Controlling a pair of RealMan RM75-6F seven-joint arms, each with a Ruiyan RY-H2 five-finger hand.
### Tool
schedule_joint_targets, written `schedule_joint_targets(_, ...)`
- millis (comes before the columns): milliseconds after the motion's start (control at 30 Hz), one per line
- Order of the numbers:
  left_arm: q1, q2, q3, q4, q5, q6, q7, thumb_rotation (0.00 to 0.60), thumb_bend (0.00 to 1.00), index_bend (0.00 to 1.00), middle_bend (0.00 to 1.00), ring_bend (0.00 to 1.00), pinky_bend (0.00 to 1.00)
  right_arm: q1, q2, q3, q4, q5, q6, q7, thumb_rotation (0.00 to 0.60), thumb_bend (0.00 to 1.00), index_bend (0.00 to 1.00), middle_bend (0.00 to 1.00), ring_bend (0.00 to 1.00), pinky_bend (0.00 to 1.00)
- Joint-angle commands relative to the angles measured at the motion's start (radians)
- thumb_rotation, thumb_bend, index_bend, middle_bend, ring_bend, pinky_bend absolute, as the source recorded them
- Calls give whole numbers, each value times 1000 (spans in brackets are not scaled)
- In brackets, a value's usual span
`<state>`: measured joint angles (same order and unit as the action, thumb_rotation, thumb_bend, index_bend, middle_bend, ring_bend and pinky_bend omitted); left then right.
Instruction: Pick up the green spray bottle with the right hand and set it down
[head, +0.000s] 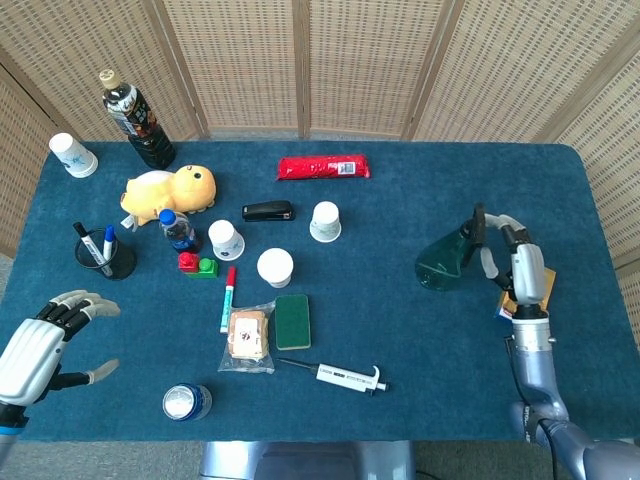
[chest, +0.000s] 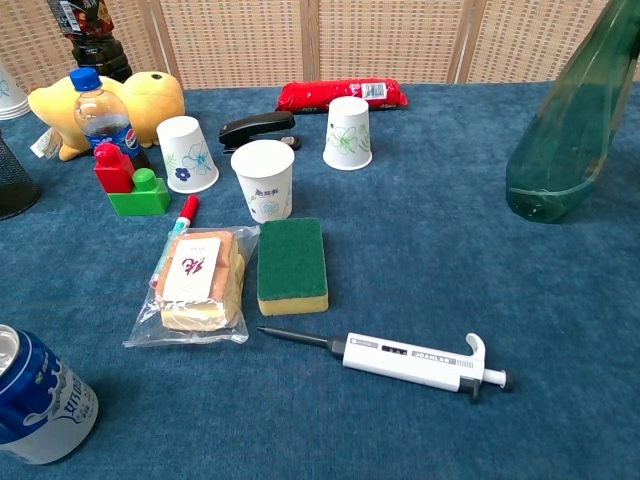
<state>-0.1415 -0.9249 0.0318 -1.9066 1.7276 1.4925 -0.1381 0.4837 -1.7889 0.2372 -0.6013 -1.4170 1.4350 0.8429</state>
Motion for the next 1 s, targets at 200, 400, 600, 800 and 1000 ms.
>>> schedule_joint_targets(200, -1, 2, -2, -3, -10, -3, 6, 600, 183, 317, 353, 268, 209, -39, 24, -19, 47, 4, -19, 13, 130, 455, 255, 341, 234, 200)
schedule_joint_targets(400, 11, 4, -2, -2, -23, 10, 10, 600, 183, 321, 355, 268, 210, -65, 67, -49, 81, -16, -23, -4, 174, 484, 330, 391, 265, 216)
schedule_joint_targets(600, 23, 3, 4, 0, -39, 13, 12, 600, 183, 323, 356, 268, 211, -91, 124, -78, 87, -40, -16, -37, 236, 503, 407, 440, 321, 284)
schedule_joint_targets(800, 43, -10, 0, 9, -65, 37, 15, 600, 183, 326, 362, 275, 216, -112, 189, -116, 69, -77, 6, -128, 324, 505, 480, 494, 378, 355)
schedule_joint_targets(1000, 78, -13, 11, 21, -118, 44, 49, 600, 183, 325, 360, 275, 218, -146, 340, -140, -139, -72, -41, -325, 328, 500, 489, 497, 373, 356)
